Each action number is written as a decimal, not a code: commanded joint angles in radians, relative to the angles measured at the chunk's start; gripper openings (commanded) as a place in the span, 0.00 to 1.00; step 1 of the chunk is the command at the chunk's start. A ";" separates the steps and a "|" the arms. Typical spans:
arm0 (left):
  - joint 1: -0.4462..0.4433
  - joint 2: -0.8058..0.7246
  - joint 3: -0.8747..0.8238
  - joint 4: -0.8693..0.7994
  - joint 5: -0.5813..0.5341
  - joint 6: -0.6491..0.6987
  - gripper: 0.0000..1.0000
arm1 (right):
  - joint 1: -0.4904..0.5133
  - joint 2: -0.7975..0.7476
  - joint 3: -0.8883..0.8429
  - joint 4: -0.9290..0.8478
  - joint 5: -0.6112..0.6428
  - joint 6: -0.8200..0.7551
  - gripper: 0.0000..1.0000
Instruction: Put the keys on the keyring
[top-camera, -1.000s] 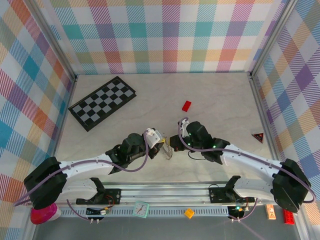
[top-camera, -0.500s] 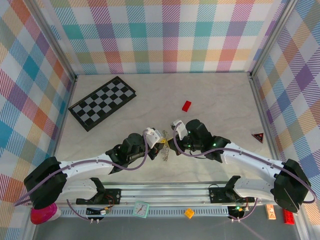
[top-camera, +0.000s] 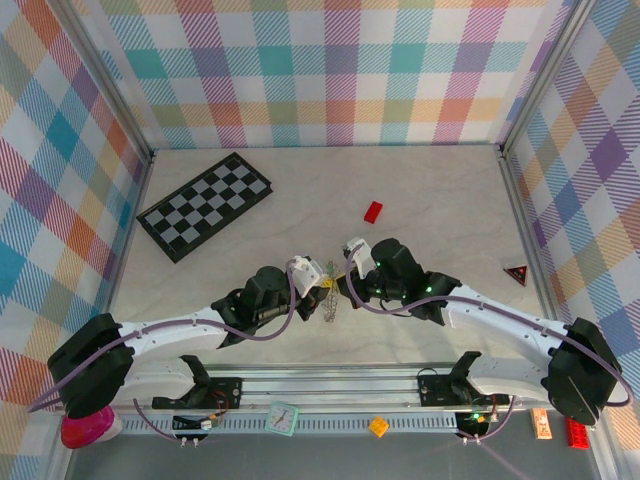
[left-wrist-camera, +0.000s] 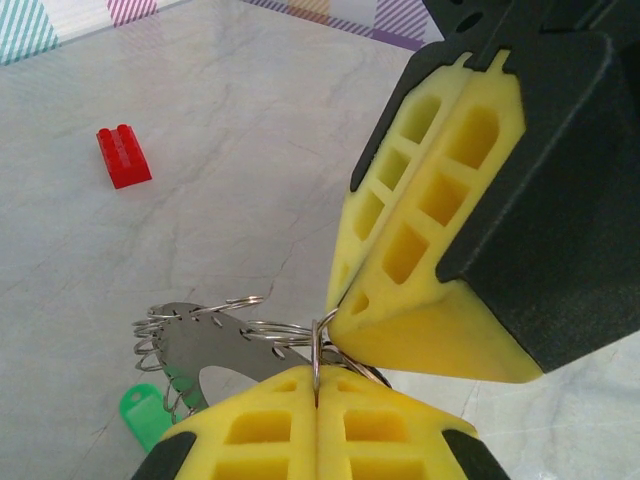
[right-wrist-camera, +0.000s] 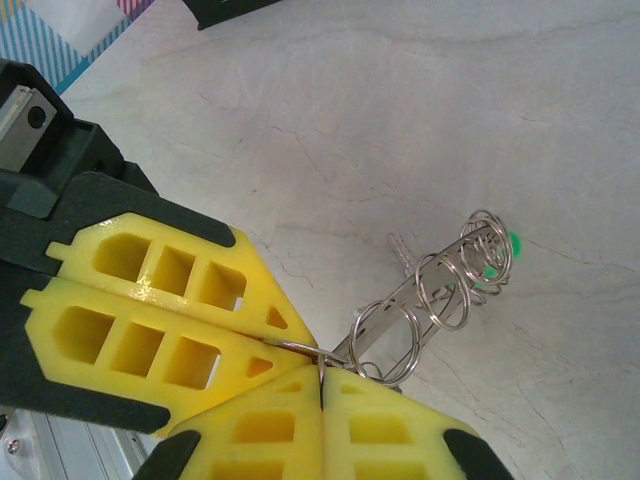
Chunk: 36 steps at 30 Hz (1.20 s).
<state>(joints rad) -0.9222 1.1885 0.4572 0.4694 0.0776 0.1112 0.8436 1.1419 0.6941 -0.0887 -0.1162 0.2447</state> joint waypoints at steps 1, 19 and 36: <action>-0.012 -0.001 0.031 -0.009 0.026 -0.013 0.00 | -0.005 -0.001 0.031 0.046 0.009 -0.021 0.00; -0.086 -0.039 -0.054 0.145 -0.123 0.149 0.00 | -0.090 0.059 0.035 -0.048 -0.023 0.349 0.00; -0.093 -0.001 -0.101 0.312 -0.134 0.120 0.00 | -0.130 0.068 0.031 -0.038 -0.232 0.365 0.52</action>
<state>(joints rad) -0.9947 1.1969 0.3569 0.6930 -0.0944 0.2504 0.7235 1.2293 0.7006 -0.0586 -0.3569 0.6762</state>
